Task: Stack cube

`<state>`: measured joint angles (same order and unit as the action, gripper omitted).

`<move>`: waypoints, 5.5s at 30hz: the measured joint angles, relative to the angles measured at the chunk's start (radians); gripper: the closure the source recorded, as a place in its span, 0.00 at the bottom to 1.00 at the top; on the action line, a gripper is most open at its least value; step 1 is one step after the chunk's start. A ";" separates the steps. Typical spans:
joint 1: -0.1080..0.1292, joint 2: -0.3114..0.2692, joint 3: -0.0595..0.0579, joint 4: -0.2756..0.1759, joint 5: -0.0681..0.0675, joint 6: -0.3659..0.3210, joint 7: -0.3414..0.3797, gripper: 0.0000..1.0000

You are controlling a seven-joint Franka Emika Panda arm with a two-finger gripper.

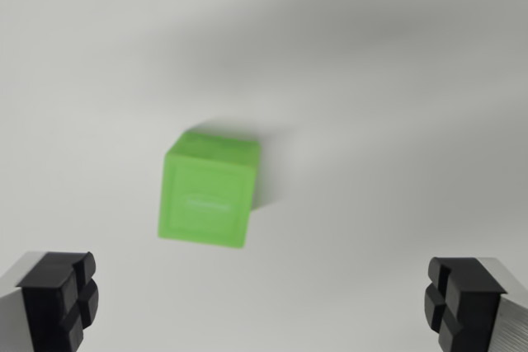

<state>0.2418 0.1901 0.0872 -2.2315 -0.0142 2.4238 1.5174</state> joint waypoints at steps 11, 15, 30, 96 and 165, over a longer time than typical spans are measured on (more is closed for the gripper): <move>0.065 0.056 0.000 -0.017 -0.014 0.068 0.149 0.00; 0.090 0.079 0.000 -0.018 -0.018 0.091 0.204 0.00; 0.111 0.213 -0.015 -0.016 -0.035 0.220 0.236 0.00; 0.139 0.387 -0.046 0.026 -0.039 0.354 0.240 1.00; 0.105 0.078 -0.037 -0.055 -0.015 0.126 0.181 1.00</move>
<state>0.3463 0.2685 0.0507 -2.2863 -0.0290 2.5501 1.6985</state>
